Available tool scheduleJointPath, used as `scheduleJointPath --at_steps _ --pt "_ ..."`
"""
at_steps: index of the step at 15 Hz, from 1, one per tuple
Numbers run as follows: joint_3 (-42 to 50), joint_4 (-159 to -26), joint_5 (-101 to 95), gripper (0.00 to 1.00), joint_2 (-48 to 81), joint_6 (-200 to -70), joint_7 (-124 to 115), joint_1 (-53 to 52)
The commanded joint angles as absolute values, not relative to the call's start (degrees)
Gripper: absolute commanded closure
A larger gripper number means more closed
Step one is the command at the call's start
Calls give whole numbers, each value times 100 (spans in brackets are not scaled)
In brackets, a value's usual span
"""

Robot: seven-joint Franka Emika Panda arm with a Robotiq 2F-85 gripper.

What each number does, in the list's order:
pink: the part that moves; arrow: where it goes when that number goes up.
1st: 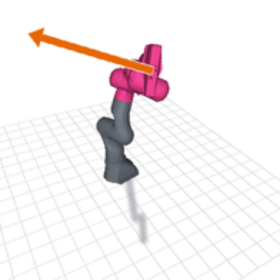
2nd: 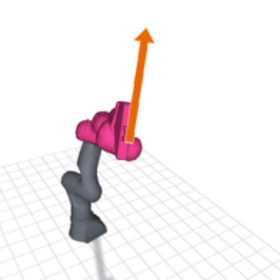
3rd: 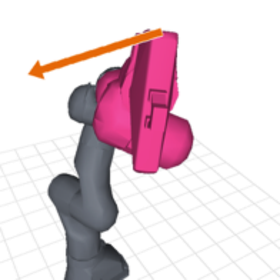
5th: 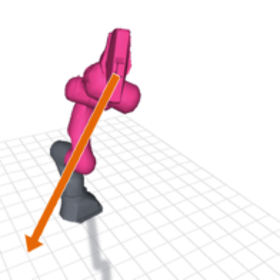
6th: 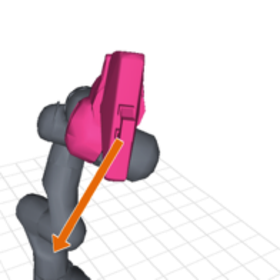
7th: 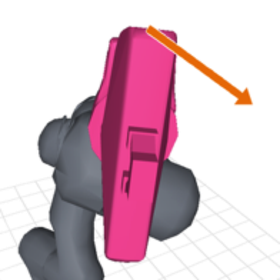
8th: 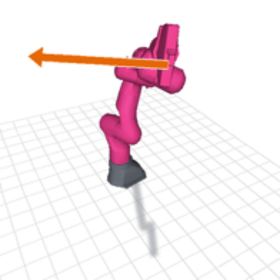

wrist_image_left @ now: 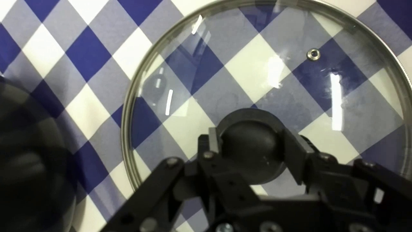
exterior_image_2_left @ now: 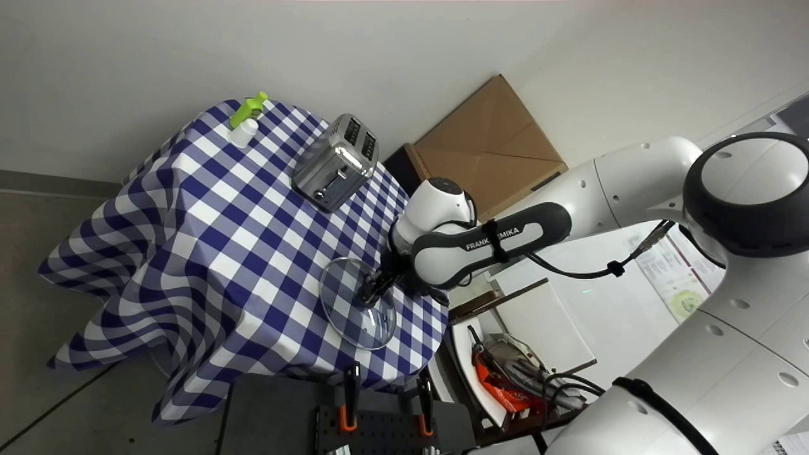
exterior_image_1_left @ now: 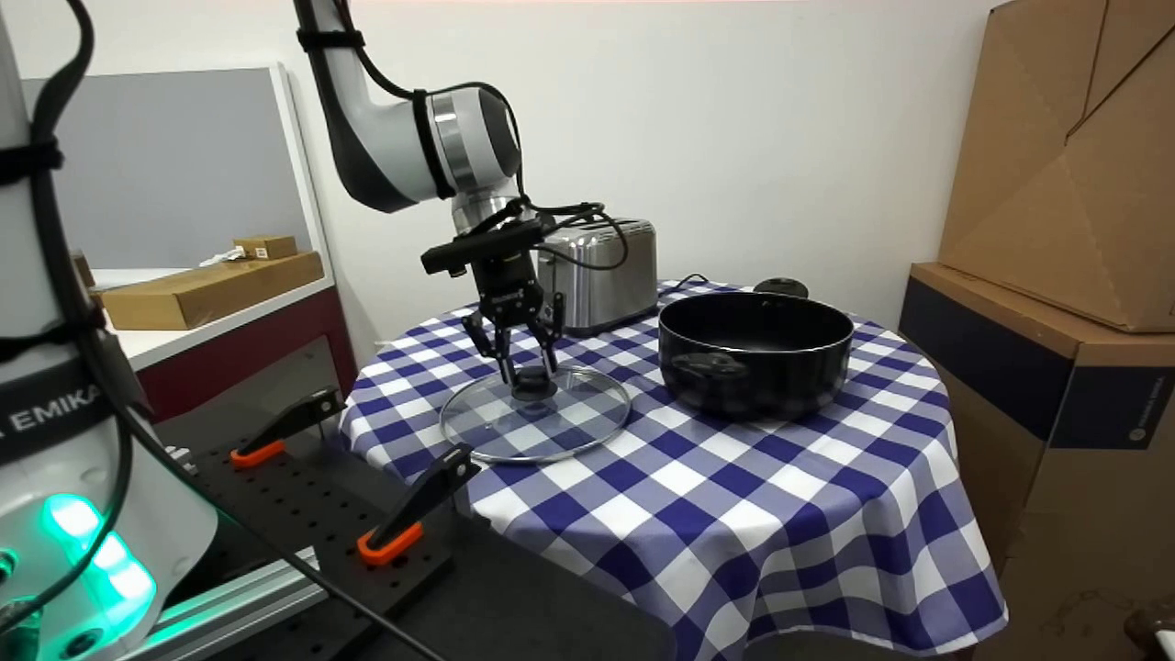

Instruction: Remove the glass lid from the black pot.

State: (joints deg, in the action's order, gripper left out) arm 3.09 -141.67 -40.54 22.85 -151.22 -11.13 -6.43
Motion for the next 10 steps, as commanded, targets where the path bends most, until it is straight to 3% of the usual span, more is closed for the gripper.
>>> scheduleJointPath --at_steps 1,4,10 --pt "276 -14196 -3652 18 2149 -15145 -945 -550" --pt "154 -14218 -2756 1 1952 -14881 -518 -313" --pt "327 -14178 -965 0 761 -12832 -167 176"
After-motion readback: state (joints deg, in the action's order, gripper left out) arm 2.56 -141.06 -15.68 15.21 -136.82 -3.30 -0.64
